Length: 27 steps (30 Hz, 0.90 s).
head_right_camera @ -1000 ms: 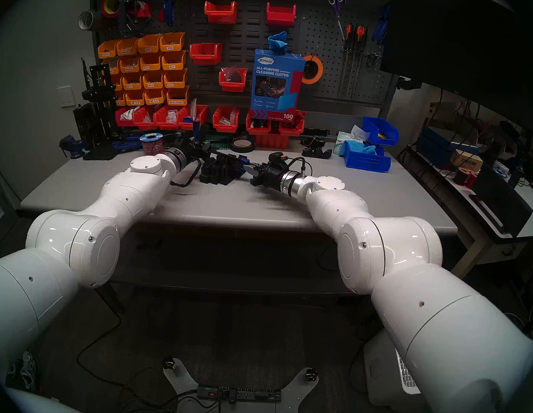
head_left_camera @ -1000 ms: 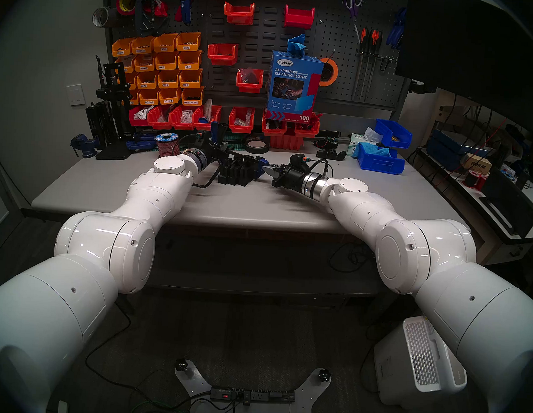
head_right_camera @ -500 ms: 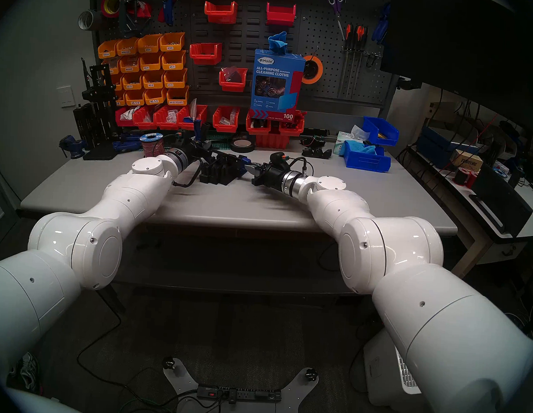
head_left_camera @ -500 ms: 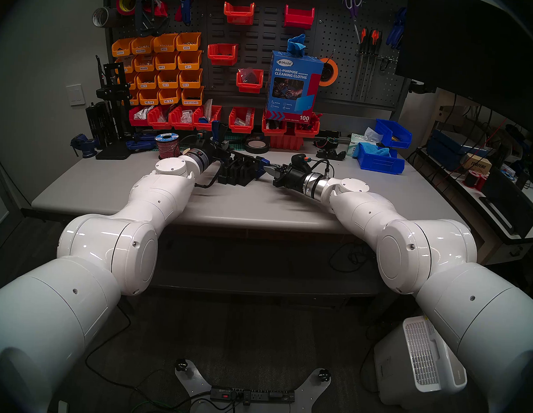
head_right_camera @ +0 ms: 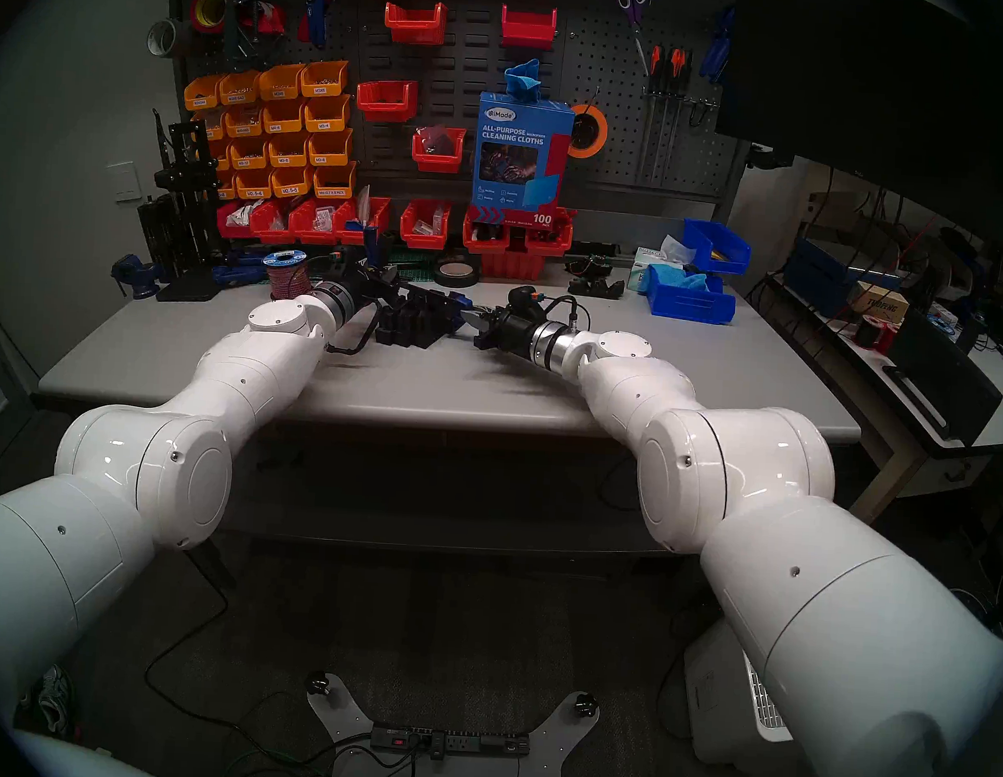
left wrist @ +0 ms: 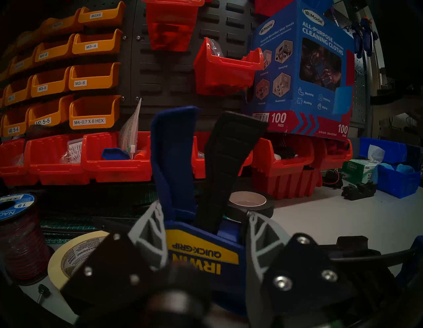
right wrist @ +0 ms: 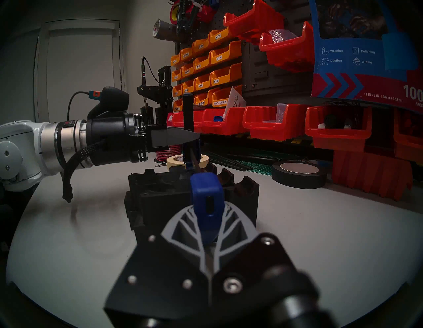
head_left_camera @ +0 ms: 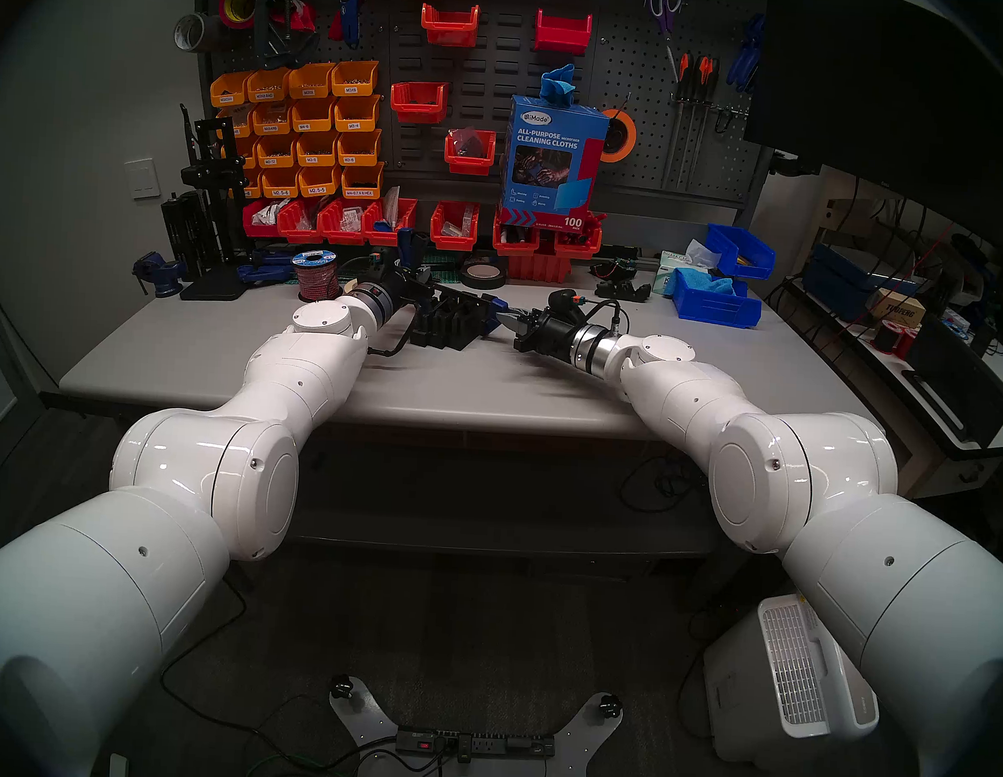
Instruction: Clamp the two 3D printed pieces together with the clamp
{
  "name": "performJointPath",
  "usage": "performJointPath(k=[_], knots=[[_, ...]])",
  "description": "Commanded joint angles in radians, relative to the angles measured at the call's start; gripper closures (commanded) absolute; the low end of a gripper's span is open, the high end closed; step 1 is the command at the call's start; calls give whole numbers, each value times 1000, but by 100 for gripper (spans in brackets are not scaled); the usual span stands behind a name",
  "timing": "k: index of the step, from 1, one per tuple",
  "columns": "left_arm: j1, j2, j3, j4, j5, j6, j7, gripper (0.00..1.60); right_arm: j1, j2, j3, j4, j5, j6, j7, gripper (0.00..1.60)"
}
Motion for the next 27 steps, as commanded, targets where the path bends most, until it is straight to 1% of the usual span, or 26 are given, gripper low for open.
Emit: performJointPath(k=[1, 27], knots=[[-46, -30, -8, -58, -16, -36, -18, 160, 45, -12, 3, -33, 3, -2, -3, 160], [-2, -73, -47, -123, -47, -58, -18, 160, 44, -12, 2, -33, 2, -3, -6, 160]])
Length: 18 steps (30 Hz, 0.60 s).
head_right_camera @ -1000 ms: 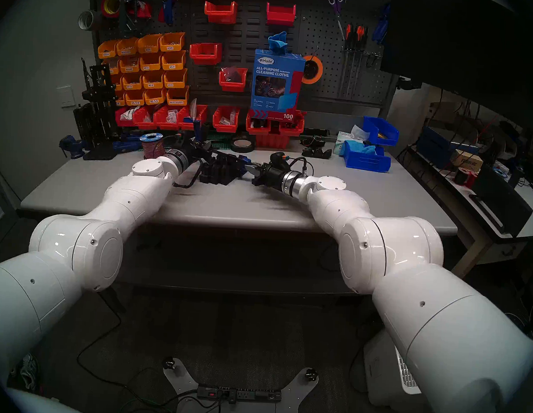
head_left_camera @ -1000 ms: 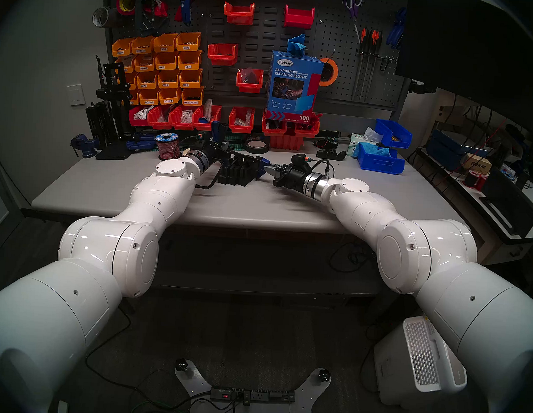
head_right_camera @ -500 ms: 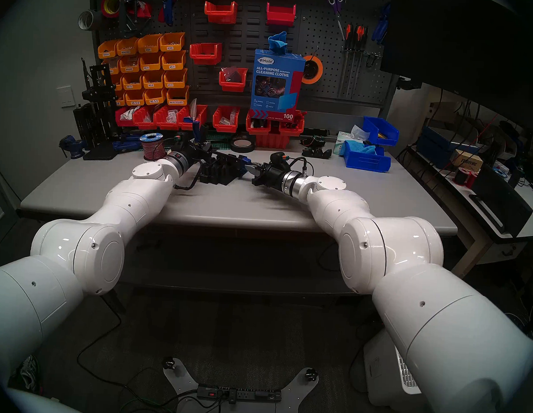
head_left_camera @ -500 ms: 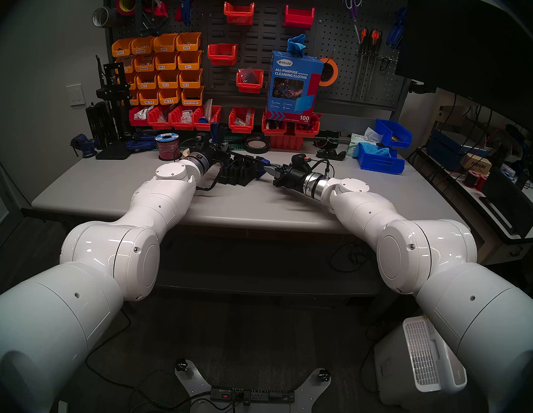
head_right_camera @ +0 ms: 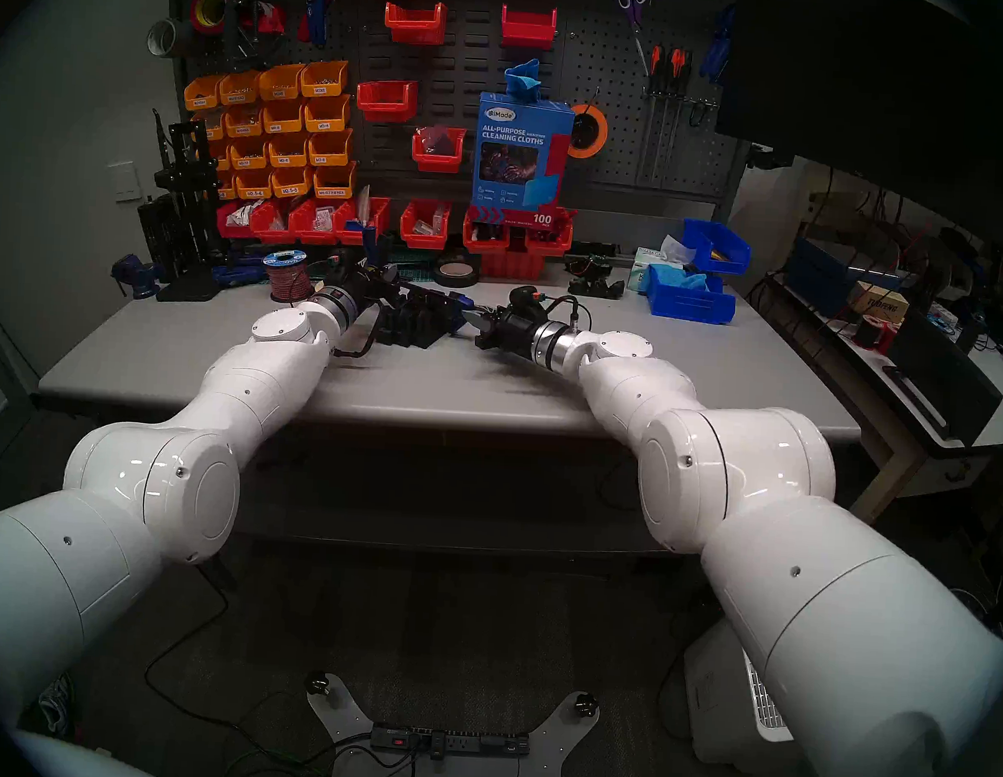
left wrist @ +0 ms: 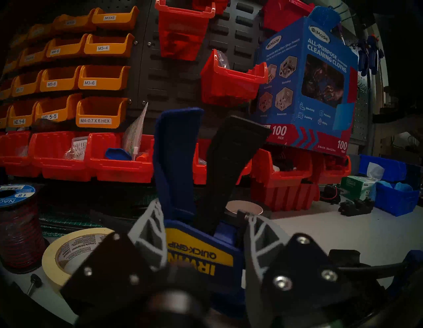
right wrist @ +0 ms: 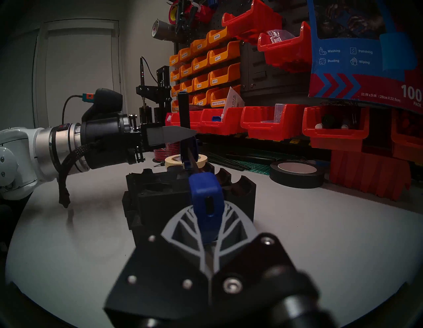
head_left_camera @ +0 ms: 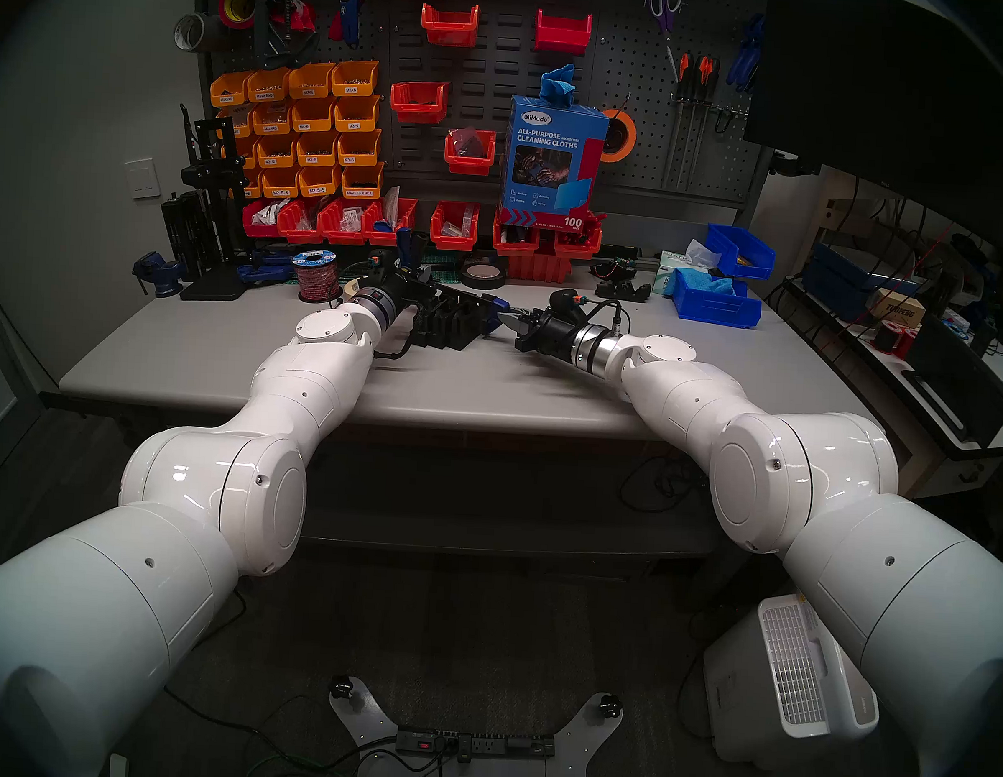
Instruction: Clamp the two 3D printed pieces together with the clamp
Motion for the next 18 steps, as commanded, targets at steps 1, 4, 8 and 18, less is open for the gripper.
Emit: performJointPath(k=[1, 4, 8, 18], knots=[[-46, -48, 0, -73, -15, -35, -25, 160, 44, -15, 2, -32, 3, -3, -2, 160], [-39, -50, -3, -83, -18, -36, -24, 160, 44, -15, 2, -33, 3, -3, -3, 160], [-30, -53, -6, -96, -22, -38, -23, 160, 44, -16, 2, -33, 2, -2, -4, 160], [-6, -49, -15, -131, -30, -41, -30, 160, 45, -17, 2, -33, 2, -1, -4, 160]])
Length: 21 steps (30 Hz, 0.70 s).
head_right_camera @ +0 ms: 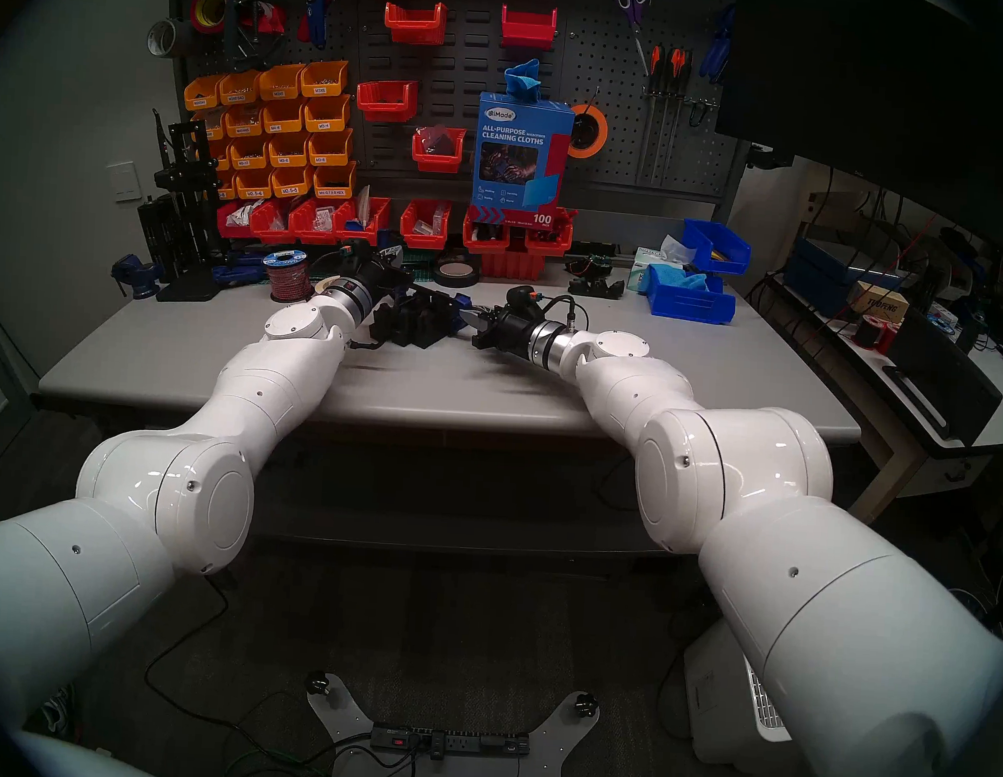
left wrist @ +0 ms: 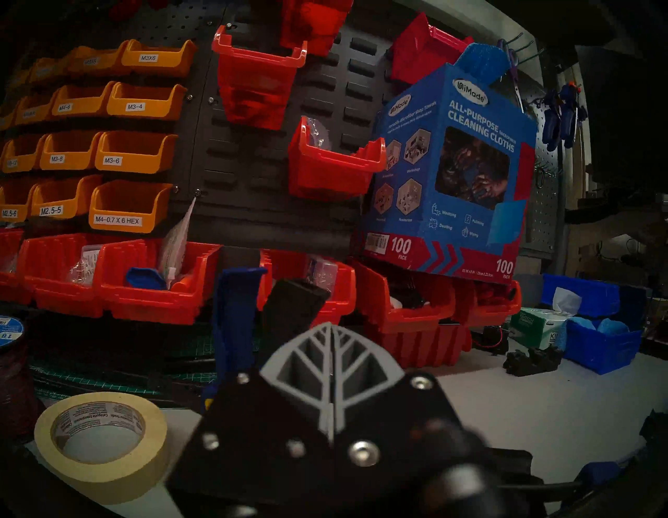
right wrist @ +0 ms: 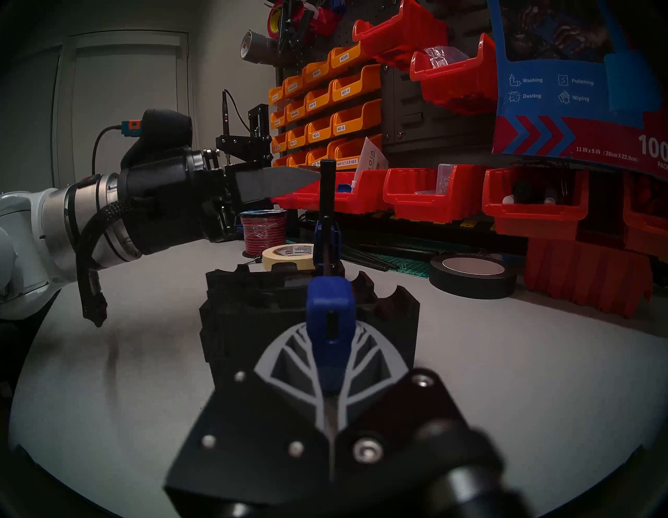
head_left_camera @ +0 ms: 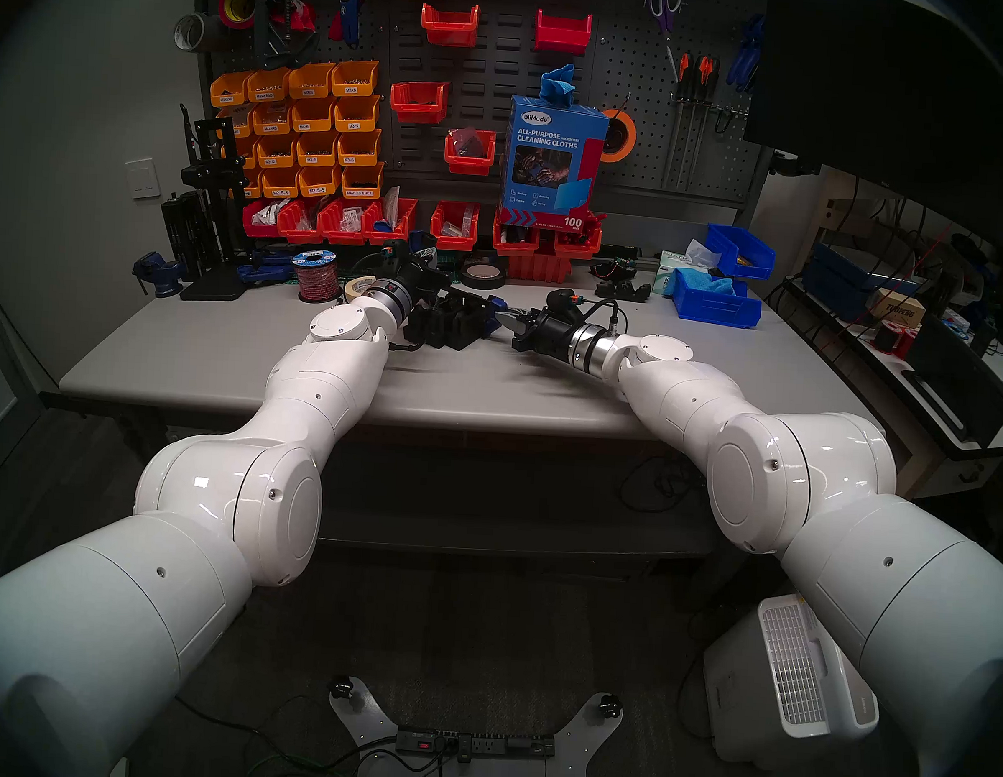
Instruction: Clamp the two 3D printed pieces together with the clamp
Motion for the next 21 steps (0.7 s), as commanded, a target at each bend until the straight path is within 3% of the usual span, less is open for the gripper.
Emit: performJointPath(k=[1, 21], knots=[[-27, -6, -7, -65, -10, -22, -8, 160, 45, -7, 3, -32, 3, -2, 1, 160], [16, -3, -24, -134, -14, -15, -13, 160, 45, -8, 3, -32, 3, -2, 1, 160]])
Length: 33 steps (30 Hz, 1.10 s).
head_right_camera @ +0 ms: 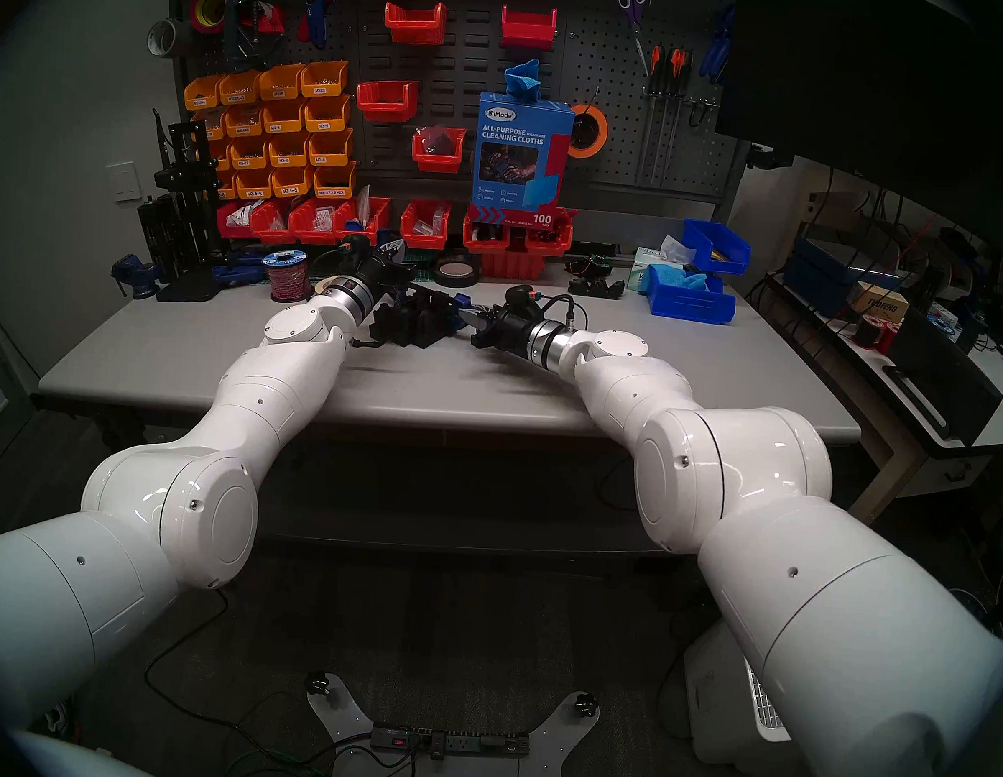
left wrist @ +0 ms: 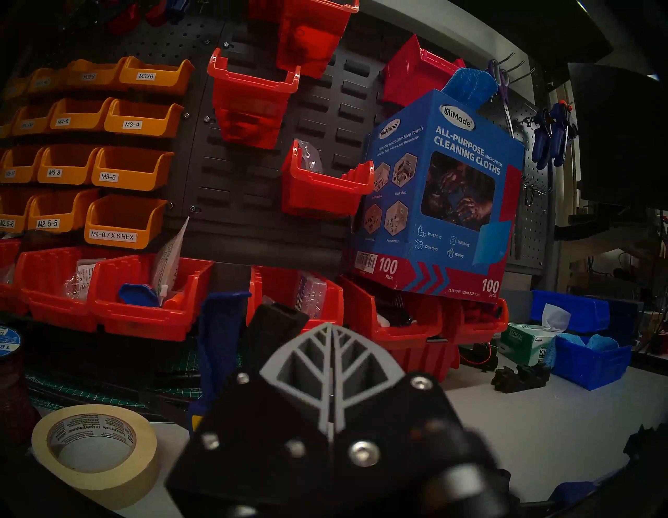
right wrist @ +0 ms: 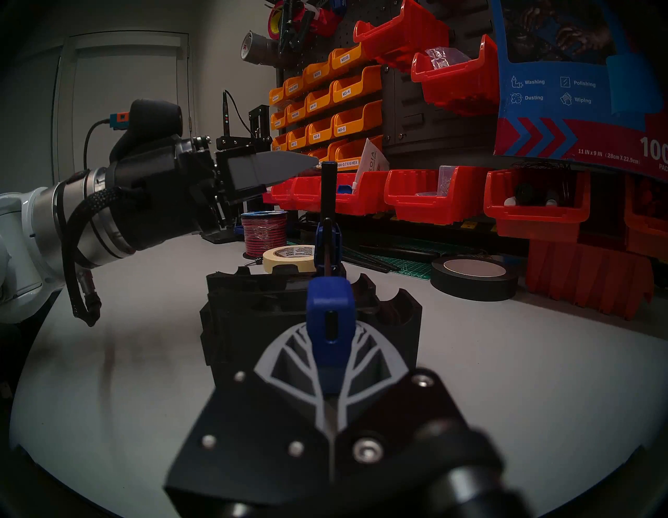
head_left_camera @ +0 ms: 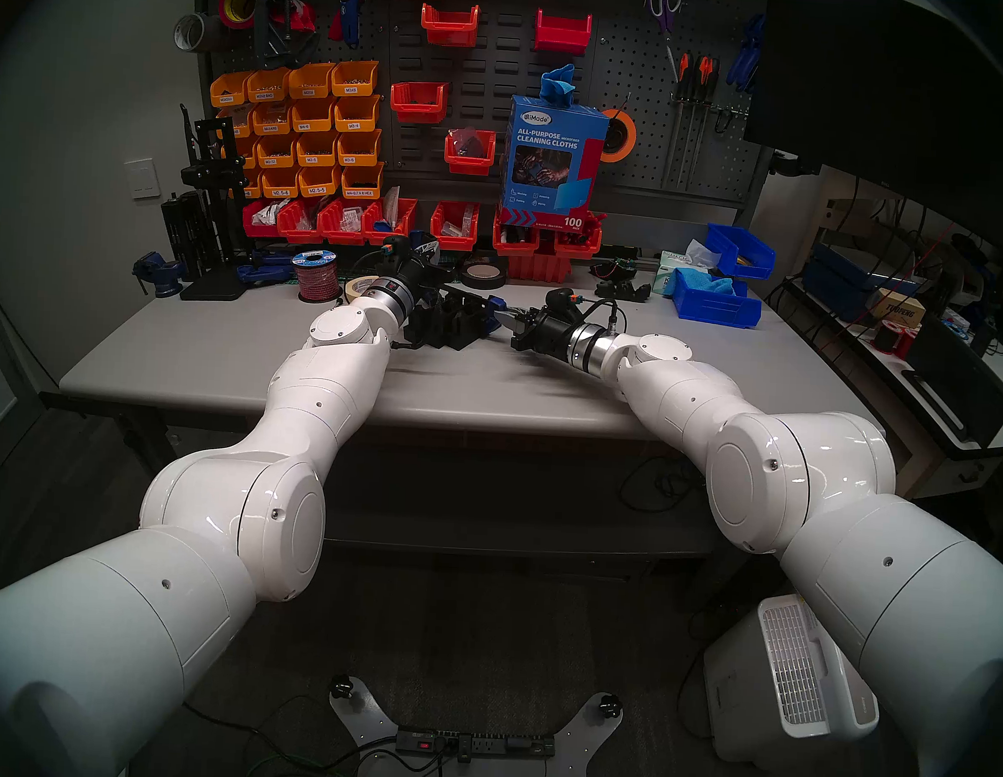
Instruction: Clamp the two 3D printed pieces together with the clamp
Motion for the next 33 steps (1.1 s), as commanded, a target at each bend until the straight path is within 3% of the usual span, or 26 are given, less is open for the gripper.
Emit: performJointPath(k=[1, 33], knots=[[-25, 3, -6, -62, -4, -12, 0, 160, 45, -6, 2, -31, 3, -2, 2, 160], [29, -1, -20, -165, -3, 6, 1, 160, 45, -6, 2, -31, 3, -2, 2, 160]])
